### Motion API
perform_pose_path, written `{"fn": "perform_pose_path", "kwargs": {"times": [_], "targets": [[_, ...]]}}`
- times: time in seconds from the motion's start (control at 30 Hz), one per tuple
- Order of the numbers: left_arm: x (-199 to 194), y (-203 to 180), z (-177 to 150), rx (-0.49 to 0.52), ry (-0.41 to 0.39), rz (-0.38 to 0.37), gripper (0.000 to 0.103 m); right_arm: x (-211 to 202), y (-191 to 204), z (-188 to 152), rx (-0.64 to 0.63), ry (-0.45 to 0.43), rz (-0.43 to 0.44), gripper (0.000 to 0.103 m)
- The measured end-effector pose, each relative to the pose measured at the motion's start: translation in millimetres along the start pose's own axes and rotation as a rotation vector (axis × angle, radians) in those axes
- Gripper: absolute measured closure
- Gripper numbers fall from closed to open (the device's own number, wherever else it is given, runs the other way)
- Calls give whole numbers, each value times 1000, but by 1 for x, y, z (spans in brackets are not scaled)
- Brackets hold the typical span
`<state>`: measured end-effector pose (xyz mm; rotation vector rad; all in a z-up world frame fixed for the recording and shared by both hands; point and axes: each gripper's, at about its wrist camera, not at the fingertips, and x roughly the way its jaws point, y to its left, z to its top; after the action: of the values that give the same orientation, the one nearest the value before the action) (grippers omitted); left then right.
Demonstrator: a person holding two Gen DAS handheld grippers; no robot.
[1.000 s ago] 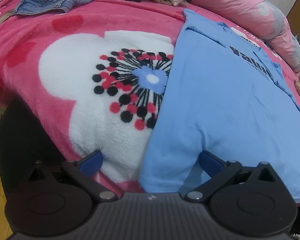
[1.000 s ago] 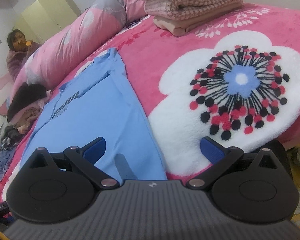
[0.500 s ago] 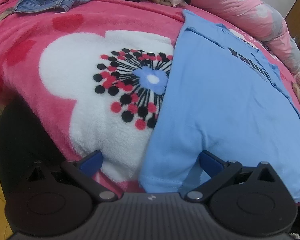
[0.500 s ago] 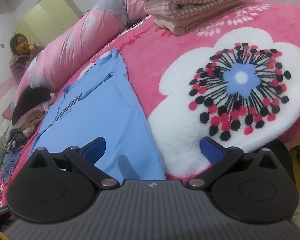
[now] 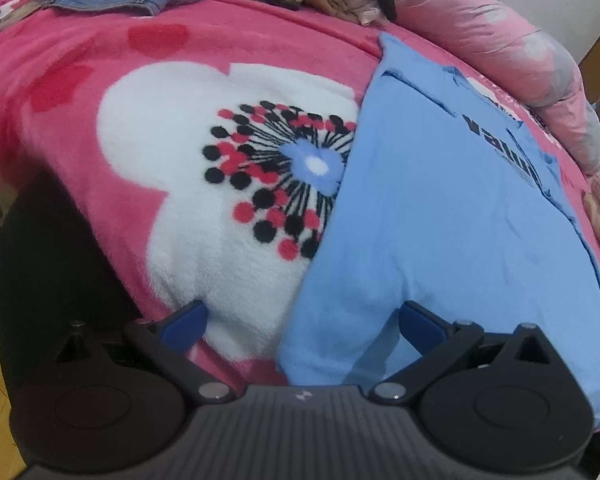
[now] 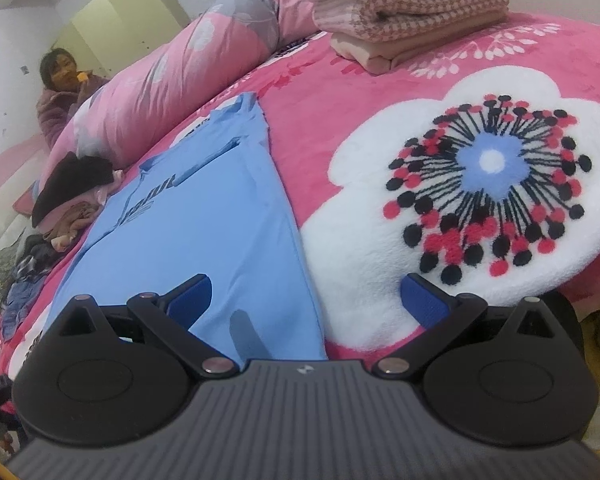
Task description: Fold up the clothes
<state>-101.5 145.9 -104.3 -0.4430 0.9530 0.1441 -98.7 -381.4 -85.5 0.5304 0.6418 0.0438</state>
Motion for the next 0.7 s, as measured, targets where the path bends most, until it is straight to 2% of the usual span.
{"fn": "perform_pose_path", "kwargs": {"times": [0.13, 0.23, 0.4, 0.53, 0.7], "targets": [[-11, -8, -7, 69, -50, -27, 3, 0, 1, 0, -45, 13, 9, 1], [-24, -10, -11, 94, -123, -103, 8, -1, -2, -1, -47, 4, 24, 1], [-29, -8, -8, 16, -156, -189, 5, -3, -8, -1, -32, -5, 55, 1], [-26, -5, -7, -27, -138, -145, 2, -4, -9, -3, -27, -12, 69, 1], [-27, -8, -5, 26, -149, -125, 0, -4, -9, -4, -36, -15, 70, 1]]}}
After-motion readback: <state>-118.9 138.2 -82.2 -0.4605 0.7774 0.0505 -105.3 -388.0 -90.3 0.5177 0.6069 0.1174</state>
